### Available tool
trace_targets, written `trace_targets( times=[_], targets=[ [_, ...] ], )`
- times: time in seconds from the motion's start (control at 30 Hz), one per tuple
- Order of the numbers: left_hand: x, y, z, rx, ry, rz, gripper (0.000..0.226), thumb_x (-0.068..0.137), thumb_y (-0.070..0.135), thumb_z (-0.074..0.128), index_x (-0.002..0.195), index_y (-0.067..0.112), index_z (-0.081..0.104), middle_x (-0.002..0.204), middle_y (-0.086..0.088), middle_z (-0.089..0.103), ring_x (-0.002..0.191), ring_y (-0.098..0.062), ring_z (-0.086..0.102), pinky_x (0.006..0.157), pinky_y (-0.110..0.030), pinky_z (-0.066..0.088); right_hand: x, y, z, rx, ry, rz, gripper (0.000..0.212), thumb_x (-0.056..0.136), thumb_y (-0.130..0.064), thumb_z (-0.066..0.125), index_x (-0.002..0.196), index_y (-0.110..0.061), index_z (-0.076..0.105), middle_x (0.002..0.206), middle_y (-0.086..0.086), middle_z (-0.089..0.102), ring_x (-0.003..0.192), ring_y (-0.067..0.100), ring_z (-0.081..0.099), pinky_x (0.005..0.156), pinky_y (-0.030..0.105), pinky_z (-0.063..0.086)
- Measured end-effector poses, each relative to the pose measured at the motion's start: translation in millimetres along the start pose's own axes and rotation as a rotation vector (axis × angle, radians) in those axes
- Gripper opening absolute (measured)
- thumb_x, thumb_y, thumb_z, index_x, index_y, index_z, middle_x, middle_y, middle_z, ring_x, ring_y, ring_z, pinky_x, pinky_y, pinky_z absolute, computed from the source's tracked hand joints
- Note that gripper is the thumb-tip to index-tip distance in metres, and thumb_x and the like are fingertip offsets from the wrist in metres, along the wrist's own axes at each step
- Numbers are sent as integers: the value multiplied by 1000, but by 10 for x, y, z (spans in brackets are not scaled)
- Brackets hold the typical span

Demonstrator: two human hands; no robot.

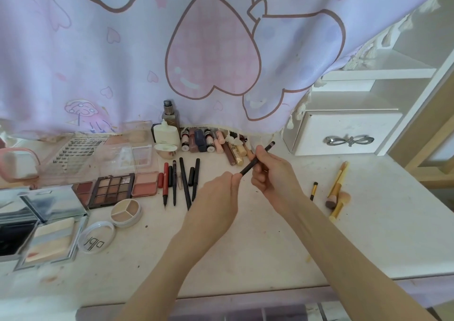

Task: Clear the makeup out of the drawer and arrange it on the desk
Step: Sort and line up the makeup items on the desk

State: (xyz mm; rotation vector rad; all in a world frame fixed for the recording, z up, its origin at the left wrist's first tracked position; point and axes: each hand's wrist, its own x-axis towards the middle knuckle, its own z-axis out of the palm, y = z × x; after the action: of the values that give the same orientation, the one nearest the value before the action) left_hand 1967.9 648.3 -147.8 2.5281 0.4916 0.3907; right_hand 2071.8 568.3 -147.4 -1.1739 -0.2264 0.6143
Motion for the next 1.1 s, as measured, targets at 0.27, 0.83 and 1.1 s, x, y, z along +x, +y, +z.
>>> trace_targets(
  times=[0.27,0.83,1.1],
  targets=[
    [-49,-142,-236,-61,71,-156,34,101,22,24,71,15,36,63,5,38,67,-20,44,61,-29,33,187,-225,-82,29,126,-137,33,98,-24,46,68,-10,50,49,-3,29,40,9,20,37,17,22],
    [491,-583,2,162,222,-182,16,90,22,48,105,18,54,92,-2,66,93,-22,53,77,-31,32,444,233,317,-1037,-47,6,31,83,-21,66,61,-13,46,57,4,56,51,17,54,57,27,46],
    [451,-571,-17,357,218,-172,18,92,29,45,96,18,57,96,0,63,103,-22,47,85,-33,30,450,234,332,-877,-87,83,21,92,-15,55,97,5,63,68,10,63,51,18,59,50,21,52]
  ],
)
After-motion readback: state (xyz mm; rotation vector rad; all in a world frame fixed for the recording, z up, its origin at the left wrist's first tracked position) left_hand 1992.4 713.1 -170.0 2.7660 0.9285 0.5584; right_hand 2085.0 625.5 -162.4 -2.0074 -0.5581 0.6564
